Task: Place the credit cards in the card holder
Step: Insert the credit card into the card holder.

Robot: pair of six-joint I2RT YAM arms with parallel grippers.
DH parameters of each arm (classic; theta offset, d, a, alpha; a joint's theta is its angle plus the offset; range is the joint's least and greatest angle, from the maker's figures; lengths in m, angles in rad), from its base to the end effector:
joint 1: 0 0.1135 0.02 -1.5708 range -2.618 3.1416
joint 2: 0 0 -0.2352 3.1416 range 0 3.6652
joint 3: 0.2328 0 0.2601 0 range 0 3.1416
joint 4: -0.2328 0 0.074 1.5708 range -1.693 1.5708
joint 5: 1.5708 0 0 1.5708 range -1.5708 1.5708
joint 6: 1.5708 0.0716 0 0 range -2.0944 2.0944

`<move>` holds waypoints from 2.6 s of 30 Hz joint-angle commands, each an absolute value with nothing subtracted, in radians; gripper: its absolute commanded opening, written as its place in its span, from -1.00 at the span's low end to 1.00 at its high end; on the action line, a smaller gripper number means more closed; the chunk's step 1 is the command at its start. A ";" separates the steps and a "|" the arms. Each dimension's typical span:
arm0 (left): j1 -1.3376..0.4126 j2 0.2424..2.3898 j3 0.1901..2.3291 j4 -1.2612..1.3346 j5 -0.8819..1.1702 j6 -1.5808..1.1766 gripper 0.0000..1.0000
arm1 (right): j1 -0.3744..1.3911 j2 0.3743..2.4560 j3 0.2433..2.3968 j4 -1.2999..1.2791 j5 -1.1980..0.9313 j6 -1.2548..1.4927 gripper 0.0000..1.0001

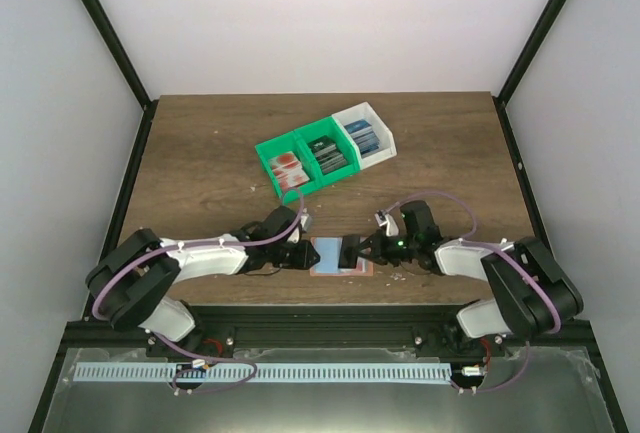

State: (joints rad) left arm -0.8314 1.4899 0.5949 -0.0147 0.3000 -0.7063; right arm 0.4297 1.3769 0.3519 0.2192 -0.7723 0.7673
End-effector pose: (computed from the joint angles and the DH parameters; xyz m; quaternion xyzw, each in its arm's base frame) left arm 0.1822 -0.2312 0.0756 0.1069 0.9304 -0.3247 0.1324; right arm 0.2011 0.1471 0.0687 0.0058 0.8708 0.4835 0.0888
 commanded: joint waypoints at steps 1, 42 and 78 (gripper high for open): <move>-0.837 1.517 0.613 -0.031 0.246 -0.697 -0.60 | 0.438 1.415 0.391 0.268 -0.762 0.734 -0.99; -0.840 1.591 0.617 -0.051 0.239 -0.696 -0.83 | 0.550 1.669 0.411 0.521 -0.810 0.888 -0.99; -0.840 1.557 0.608 -0.084 0.184 -0.701 -0.79 | 0.606 1.655 0.474 0.442 -0.713 0.919 -0.77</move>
